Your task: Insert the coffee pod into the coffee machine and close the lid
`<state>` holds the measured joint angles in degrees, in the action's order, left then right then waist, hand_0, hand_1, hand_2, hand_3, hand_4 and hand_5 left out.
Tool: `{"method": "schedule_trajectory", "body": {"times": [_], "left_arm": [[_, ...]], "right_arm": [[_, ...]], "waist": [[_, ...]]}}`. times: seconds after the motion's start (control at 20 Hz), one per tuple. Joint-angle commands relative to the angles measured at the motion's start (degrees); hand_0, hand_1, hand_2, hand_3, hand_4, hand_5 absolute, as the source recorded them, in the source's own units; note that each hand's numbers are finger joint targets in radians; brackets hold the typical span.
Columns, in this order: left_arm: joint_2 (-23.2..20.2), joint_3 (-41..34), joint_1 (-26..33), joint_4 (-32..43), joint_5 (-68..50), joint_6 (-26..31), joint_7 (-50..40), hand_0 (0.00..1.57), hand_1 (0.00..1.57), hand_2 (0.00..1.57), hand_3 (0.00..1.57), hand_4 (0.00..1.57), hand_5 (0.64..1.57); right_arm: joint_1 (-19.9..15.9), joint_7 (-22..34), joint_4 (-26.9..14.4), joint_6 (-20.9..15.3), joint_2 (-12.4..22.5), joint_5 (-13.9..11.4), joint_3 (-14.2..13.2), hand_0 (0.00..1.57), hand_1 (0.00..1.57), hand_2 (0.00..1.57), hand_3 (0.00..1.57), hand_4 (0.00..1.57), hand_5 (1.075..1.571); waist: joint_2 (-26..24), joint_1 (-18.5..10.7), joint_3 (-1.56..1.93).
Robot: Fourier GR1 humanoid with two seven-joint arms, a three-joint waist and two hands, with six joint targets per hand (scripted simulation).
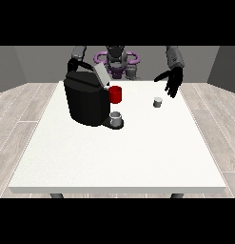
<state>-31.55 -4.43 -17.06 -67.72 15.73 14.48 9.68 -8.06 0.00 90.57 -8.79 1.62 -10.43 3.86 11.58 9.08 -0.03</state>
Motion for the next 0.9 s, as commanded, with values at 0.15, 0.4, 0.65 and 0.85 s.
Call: {"method": "schedule_trajectory", "body": {"times": [0.15,0.4,0.65,0.85], "left_arm": [[0.0,2.6,-2.6,9.5,7.4,-1.5,4.5,0.00,0.00,0.00,0.00,0.00,1.571],[5.2,5.5,-6.0,12.1,12.8,-6.7,0.9,0.00,0.00,0.42,0.00,0.00,1.571],[5.4,4.3,-10.6,18.7,16.7,-13.0,6.9,0.94,0.94,0.95,0.69,0.08,1.571],[4.2,6.4,-12.7,18.6,21.3,-15.1,7.4,1.07,1.07,1.13,0.93,0.46,1.571]], "right_arm": [[0.5,1.6,-2.5,-0.4,0.2,-1.4,-0.1,0.00,0.00,0.00,0.00,0.00,1.571],[-2.4,2.5,-6.6,-0.1,-1.2,0.6,-0.7,0.00,0.00,0.00,0.00,0.00,1.571],[-6.1,1.2,-8.3,-0.2,-0.7,1.0,-1.6,0.00,0.00,0.00,0.00,0.00,1.571],[-7.7,0.5,-10.9,-0.4,-0.2,0.7,-2.2,0.00,0.00,0.00,0.00,0.00,1.571]], "waist": [[0.8,-0.4,0.01],[-0.1,-1.4,0.02],[4.0,-1.1,0.01],[3.2,-1.5,0.02]]}}
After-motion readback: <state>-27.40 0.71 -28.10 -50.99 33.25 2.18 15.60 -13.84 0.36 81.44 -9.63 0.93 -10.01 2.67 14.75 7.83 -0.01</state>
